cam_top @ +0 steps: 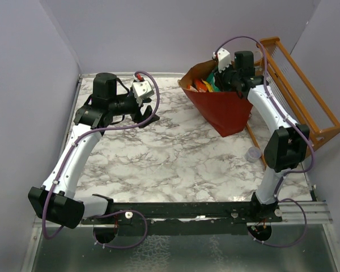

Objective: Place the snacks into the paper bag
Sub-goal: Place the snack in the paper bag.

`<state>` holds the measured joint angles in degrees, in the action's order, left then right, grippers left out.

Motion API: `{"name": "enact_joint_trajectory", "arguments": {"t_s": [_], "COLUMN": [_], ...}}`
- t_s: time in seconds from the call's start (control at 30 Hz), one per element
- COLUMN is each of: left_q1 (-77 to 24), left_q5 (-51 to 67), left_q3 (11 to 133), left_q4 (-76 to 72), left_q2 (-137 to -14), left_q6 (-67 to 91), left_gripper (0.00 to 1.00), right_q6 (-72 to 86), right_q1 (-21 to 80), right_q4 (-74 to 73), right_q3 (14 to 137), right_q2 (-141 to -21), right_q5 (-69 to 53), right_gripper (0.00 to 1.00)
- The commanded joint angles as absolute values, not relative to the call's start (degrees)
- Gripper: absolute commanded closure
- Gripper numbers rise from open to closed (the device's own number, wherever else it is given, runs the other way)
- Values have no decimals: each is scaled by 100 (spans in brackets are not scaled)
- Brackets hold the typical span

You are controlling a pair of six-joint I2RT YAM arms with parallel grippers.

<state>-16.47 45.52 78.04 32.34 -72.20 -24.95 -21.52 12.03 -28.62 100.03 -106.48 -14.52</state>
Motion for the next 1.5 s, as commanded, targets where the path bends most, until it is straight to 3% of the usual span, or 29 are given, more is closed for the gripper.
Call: {"name": "enact_joint_trajectory", "arguments": {"t_s": [0.0, 0.33, 0.63, 0.7, 0.77, 0.83, 0.97, 1.47], "left_q1": [-1613, -1598, -1416, -1359, -1308, -1260, -1167, -981], "left_q5": [4462, 4215, 2624, 2157, 1712, 1335, 790, 22], "left_q3": [7787, 7614, 7421, 7365, 7310, 7258, 7167, 6852], "left_q4": [3217, 3072, 2306, 2120, 1959, 1829, 1665, 1326], "left_q2": [-7053, -7058, -7008, -6981, -6955, -6921, -6844, -6587], "left_q6": [-2558, -2461, -1860, -1690, -1527, -1392, -1106, -961], "left_gripper": [22, 22, 20, 18, 15, 11, 1, 1], "right_q6": [-2328, -2271, -2135, -2142, -2138, -2136, -2077, -1276], "right_q1": [1197, 1203, 1200, 1200, 1204, 1200, 1201, 1204], "right_q4": [-2794, -2990, -3273, -3387, -3555, -3731, -3908, -3471], "right_q3": [9867, 10021, 10017, 9971, 9987, 9989, 9900, 8910], "right_q2": [-10331, -10059, -9516, -9391, -9319, -9258, -9115, -8410], "right_q5": [-982, -1027, -1186, -1220, -1193, -1163, -1134, -566], "right_gripper": [70, 57, 33, 26, 9, 1, 1, 1]}}
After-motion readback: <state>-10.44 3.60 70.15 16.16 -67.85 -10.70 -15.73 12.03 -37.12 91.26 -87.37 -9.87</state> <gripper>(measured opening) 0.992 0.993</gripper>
